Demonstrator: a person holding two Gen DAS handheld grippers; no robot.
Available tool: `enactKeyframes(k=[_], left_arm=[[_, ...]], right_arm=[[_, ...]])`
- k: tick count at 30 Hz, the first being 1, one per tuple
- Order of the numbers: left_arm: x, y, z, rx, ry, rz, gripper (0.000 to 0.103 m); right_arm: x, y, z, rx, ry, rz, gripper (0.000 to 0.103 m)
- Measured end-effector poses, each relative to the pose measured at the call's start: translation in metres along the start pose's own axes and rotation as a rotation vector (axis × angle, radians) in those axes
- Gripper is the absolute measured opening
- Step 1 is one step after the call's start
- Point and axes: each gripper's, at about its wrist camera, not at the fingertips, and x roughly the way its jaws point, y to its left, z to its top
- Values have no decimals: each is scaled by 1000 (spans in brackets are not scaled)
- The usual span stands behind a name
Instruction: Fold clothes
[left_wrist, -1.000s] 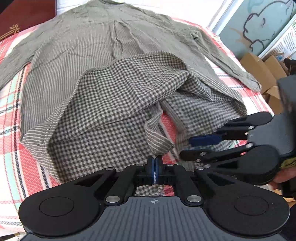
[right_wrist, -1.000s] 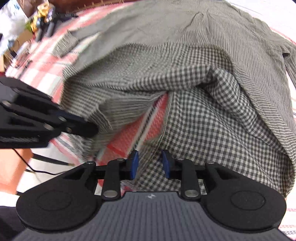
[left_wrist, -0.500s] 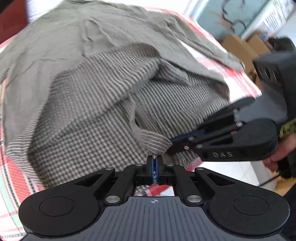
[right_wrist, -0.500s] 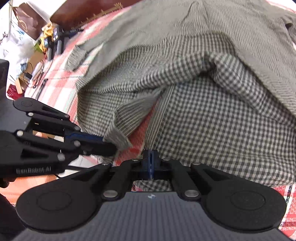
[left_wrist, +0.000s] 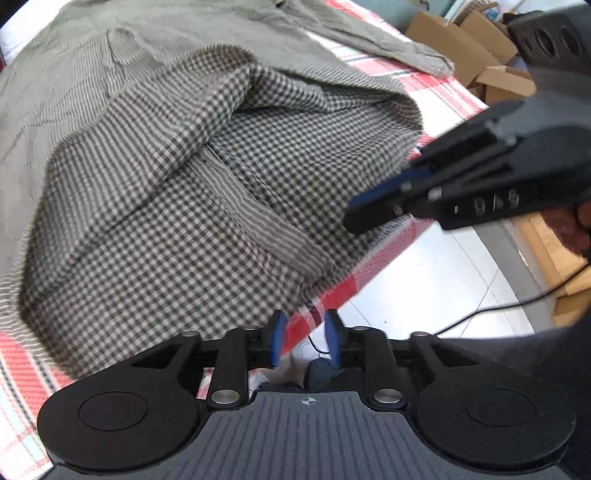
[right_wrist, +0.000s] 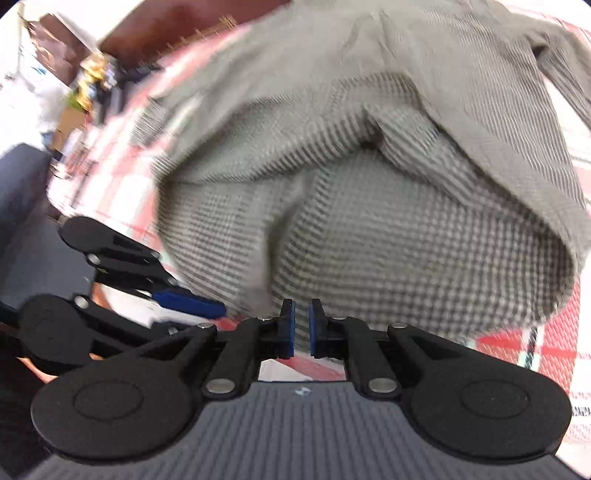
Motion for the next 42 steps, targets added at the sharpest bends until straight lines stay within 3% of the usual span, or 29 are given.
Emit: enactKeyframes(k=[2, 5, 9, 10, 11, 16, 22, 25, 28, 32, 33, 35, 38, 40, 42], left_arm=[[-10, 4, -3, -14, -18, 10, 49], [-17, 21, -1, -102, -63, 51, 49], [-17, 39, 9, -201, -108, 96, 49], [-16, 40, 12, -209, -112, 109, 49], [-15, 39, 15, -209, -111, 121, 50], [-4, 36, 22, -163, -83, 138, 50], [12, 37, 21, -138, -31, 154, 51], [2, 41, 12, -146, -40, 174, 51], [-22, 53, 3, -202, -105, 263, 54], [-42, 69, -3, -269, -174, 489, 59], [-40, 71, -2, -257, -164, 535, 59], [-35, 74, 0, -227, -143, 624, 59], [-21, 75, 3, -173, -94, 723, 59], [-11, 78, 3, -158, -57, 739, 59], [-7, 83, 1, -177, -30, 734, 15]], right_arm=[[0, 9, 3, -43, -9, 28, 26], [19, 17, 7, -80, 16, 9, 29], [40, 16, 7, -68, 54, -16, 28], [41, 15, 6, -56, 67, -8, 23], [42, 14, 5, -40, 81, 4, 2], [37, -1, -1, 75, 93, 15, 2], [40, -6, -7, 83, 141, -4, 5], [31, -9, -9, 74, 153, -5, 6], [3, -19, -7, 87, 72, -42, 6], [-38, -35, 0, 128, -96, -153, 14], [-45, -39, 2, 133, -127, -181, 23], [-51, -45, 7, 138, -166, -235, 31], [-56, -52, 11, 136, -199, -310, 33], [-60, -55, 11, 128, -213, -363, 35], [-63, -58, 10, 122, -210, -408, 38]])
